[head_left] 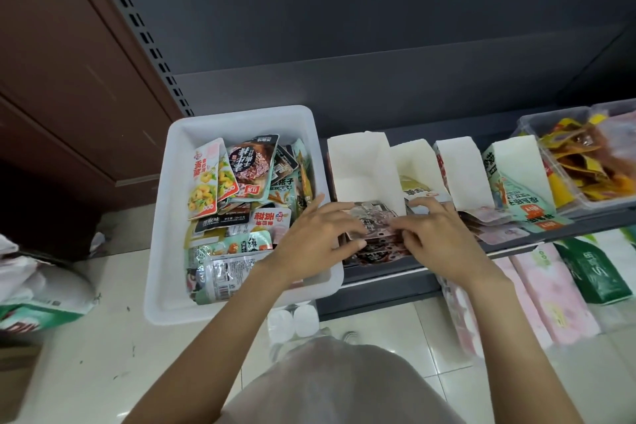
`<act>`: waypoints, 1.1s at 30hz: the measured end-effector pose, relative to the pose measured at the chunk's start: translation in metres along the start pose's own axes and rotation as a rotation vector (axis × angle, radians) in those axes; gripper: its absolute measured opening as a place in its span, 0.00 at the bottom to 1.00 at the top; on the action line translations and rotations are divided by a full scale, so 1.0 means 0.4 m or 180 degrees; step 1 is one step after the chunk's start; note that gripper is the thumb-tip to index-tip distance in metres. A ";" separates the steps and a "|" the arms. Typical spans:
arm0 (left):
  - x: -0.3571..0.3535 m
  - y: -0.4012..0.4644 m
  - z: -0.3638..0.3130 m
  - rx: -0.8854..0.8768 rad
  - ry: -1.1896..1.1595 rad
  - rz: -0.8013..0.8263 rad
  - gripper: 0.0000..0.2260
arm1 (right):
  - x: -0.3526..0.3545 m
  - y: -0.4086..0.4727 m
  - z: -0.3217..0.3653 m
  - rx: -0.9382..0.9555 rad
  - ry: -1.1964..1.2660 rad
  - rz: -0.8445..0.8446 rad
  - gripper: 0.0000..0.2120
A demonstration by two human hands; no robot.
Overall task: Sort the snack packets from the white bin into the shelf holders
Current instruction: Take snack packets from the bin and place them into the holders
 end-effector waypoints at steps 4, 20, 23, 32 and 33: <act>0.091 -0.084 0.053 0.0617 -0.0648 -0.0874 0.16 | 0.066 0.021 0.079 0.0059 0.0866 -0.0254 0.15; 0.113 -0.296 0.261 0.1887 0.0578 -0.0833 0.14 | -0.171 0.312 0.410 0.0196 0.0250 0.0933 0.17; 0.115 -0.299 0.262 0.1839 0.0533 -0.0896 0.13 | -0.160 0.307 0.401 -0.0112 0.1383 0.1256 0.09; 0.158 -0.309 0.242 0.1938 -0.0466 -0.1354 0.32 | -0.012 0.253 0.326 -0.1196 0.4569 0.0325 0.10; 0.164 -0.297 0.236 0.1905 -0.0528 -0.1388 0.32 | -0.005 0.247 0.330 -0.1214 0.4806 0.0383 0.11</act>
Point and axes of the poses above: each hand's wrist, its own y-axis towards the middle knuckle, its own x-axis out of the back of the hand, z = x × y, the point moved 7 cm from there along y, towards the middle knuckle, and after that the axes turned 1 degree about -z, right-handed, at the moved point
